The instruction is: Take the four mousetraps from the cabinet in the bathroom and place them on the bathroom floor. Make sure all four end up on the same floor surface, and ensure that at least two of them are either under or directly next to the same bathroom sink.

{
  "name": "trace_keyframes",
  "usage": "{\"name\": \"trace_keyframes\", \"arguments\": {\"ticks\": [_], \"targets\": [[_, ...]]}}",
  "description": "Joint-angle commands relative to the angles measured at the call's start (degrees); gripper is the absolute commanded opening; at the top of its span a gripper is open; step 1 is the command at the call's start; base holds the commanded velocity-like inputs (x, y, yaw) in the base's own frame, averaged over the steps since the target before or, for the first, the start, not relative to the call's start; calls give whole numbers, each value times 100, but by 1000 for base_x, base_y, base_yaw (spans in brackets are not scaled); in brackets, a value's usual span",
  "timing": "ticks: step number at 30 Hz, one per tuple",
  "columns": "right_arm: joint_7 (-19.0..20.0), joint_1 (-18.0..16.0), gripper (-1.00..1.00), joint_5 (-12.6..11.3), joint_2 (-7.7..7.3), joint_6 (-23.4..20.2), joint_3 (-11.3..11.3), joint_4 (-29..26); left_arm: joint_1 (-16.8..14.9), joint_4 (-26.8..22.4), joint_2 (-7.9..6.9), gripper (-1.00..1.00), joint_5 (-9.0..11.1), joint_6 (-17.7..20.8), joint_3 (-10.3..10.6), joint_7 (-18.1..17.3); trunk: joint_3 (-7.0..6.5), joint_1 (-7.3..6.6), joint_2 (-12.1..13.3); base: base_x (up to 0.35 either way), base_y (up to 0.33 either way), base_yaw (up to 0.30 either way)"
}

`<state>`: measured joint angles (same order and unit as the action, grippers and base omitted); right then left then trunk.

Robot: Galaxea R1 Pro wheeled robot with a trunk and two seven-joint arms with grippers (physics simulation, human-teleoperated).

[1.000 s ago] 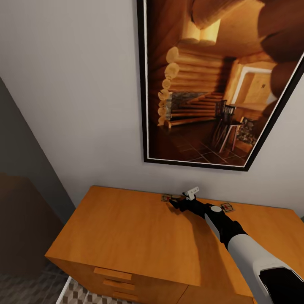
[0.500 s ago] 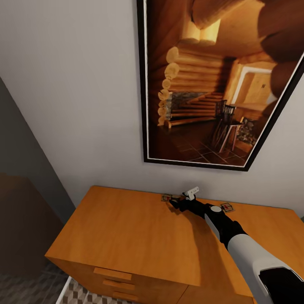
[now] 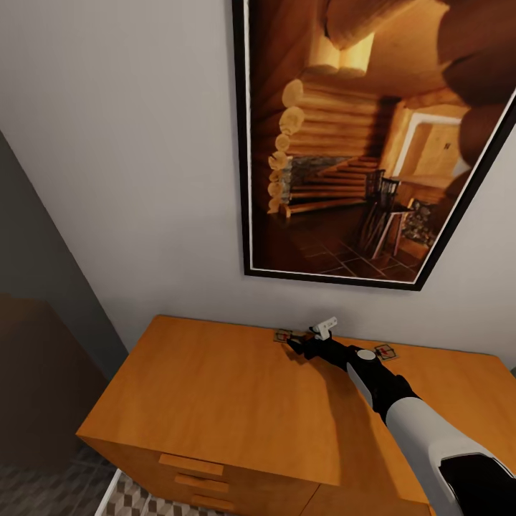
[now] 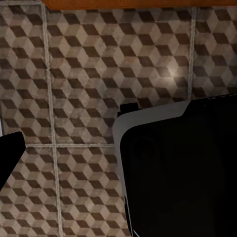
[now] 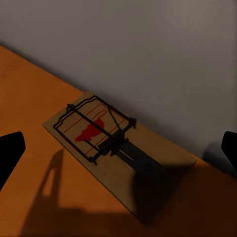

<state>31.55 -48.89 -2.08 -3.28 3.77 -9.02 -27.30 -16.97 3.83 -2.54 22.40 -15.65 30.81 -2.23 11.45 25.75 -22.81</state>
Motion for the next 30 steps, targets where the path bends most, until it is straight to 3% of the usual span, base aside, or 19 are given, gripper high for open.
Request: {"name": "trace_keyframes", "arguments": {"ticks": [1,30], "targets": [[-3,-6,100,-21,-5,27,-35,6,-8,22,3,100,55,-35,48,-23,11,3,-11,0,0,0],[-4,-6,100,-21,19,27,-38,14,-8,22,2,100,58,-35,48,-23,11,3,-11,0,0,0]]}}
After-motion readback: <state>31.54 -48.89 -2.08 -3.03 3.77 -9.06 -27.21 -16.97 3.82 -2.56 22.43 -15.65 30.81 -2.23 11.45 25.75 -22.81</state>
